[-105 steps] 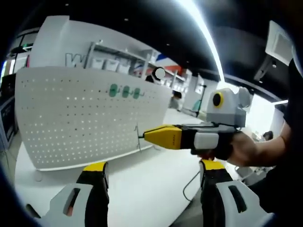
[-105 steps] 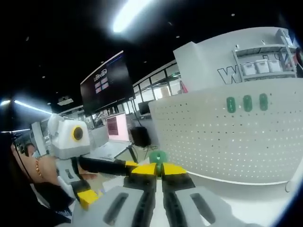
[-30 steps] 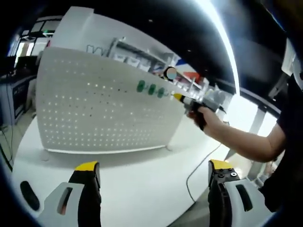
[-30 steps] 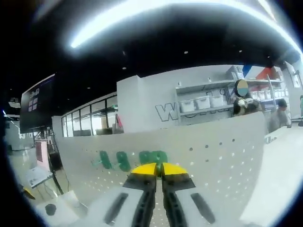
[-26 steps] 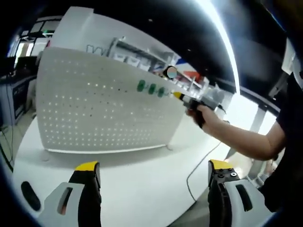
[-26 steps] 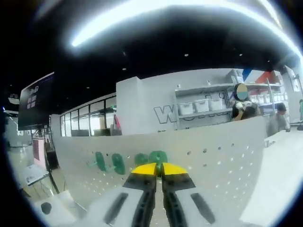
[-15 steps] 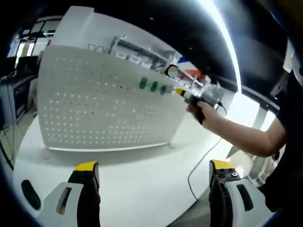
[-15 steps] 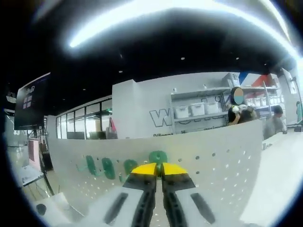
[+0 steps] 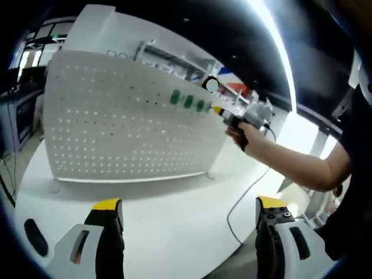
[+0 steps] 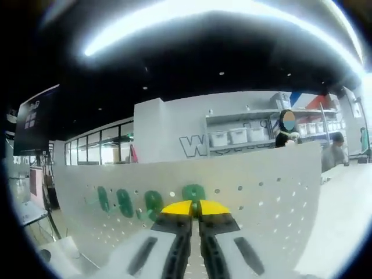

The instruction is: Insert the hook assembly into the mounting plate slot until the hook locks in place.

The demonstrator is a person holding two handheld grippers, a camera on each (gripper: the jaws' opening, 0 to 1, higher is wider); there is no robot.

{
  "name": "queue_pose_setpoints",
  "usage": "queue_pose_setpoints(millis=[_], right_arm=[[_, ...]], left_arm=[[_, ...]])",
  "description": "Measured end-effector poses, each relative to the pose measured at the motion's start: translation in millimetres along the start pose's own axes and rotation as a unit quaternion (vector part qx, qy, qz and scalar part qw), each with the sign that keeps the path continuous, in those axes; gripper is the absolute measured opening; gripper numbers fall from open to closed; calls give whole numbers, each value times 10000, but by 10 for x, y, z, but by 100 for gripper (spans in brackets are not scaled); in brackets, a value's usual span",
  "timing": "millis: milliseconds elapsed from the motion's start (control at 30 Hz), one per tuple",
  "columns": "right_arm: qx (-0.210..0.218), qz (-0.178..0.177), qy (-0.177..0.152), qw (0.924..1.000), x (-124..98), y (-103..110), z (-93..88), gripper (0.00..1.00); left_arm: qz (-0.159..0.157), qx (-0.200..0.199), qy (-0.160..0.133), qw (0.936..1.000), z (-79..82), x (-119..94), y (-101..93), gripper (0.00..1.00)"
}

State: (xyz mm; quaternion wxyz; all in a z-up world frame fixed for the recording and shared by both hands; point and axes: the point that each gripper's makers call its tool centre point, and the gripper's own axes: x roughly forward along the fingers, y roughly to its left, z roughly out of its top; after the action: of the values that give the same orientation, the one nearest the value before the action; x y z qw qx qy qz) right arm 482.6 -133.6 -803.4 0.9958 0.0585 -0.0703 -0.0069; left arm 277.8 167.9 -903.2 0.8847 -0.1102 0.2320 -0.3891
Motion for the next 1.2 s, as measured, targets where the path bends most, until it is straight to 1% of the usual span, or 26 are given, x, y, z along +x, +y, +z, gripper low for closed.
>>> queue_pose_setpoints(millis=[100,133,200,233,300,367,400,433,467,533,600,667,733,767,833,933,967,1000,1100,1200], right_arm=[[12,-24,-56,10000,-6,-4,-26,0],[50,-34,-84,9999,-7,-5,-20,0],[-3,-27,-83,10000,-4,0,-16,0],[-120,-15,-78,9999,-1,8,-17,0],[-185,-3,-33,9998,11,16,-29,0],[-163,0,21,9999,26,14,-31,0],[-279,-10,95,9996,26,21,-34,0],[-568,15,183,9982,23,21,-35,0],[-695,23,176,9974,22,28,-24,1],[-427,46,139,9990,35,25,-21,1],[-377,52,222,9990,51,8,-31,1],[-453,46,265,9986,50,13,-26,1],[-399,46,298,9987,42,8,-23,2],[-295,72,347,9989,35,17,-35,3],[-273,88,443,9986,22,21,-55,6],[-422,106,407,9982,-45,26,32,7],[-425,106,334,9985,-71,26,90,7],[-337,139,204,9991,-100,34,185,8],[-315,181,126,9993,-179,47,325,11],[-342,185,56,9992,-304,68,456,15]], left_arm=[[-8,-13,17,10000,-9,8,-9,96],[10,-18,35,10000,-17,5,-1,96],[57,-48,9,10000,-18,-7,29,96],[61,-58,0,10000,-18,-10,33,96],[57,-90,3,9999,-27,-15,34,96],[63,-73,28,9999,-42,-14,30,96],[58,-70,40,10000,-49,-12,22,95],[55,-69,42,10000,-52,-11,17,95],[64,-75,54,9999,-56,-11,17,96],[103,-88,62,9999,-60,-15,30,96],[123,-104,30,9999,-45,-26,43,96],[155,-85,8,9998,-27,-42,61,96],[194,-61,-22,9998,-10,-65,81,96],[220,-55,-33,9997,-8,-71,91,96],[237,-53,-28,9997,-16,-80,100,96],[215,-49,-21,9998,-21,-89,85,96],[189,-77,-34,9998,-14,-92,71,96],[168,-100,-62,9998,1,-96,59,96],[167,-43,-112,9998,44,-116,38,96],[193,59,-137,9997,78,-135,31,96]])
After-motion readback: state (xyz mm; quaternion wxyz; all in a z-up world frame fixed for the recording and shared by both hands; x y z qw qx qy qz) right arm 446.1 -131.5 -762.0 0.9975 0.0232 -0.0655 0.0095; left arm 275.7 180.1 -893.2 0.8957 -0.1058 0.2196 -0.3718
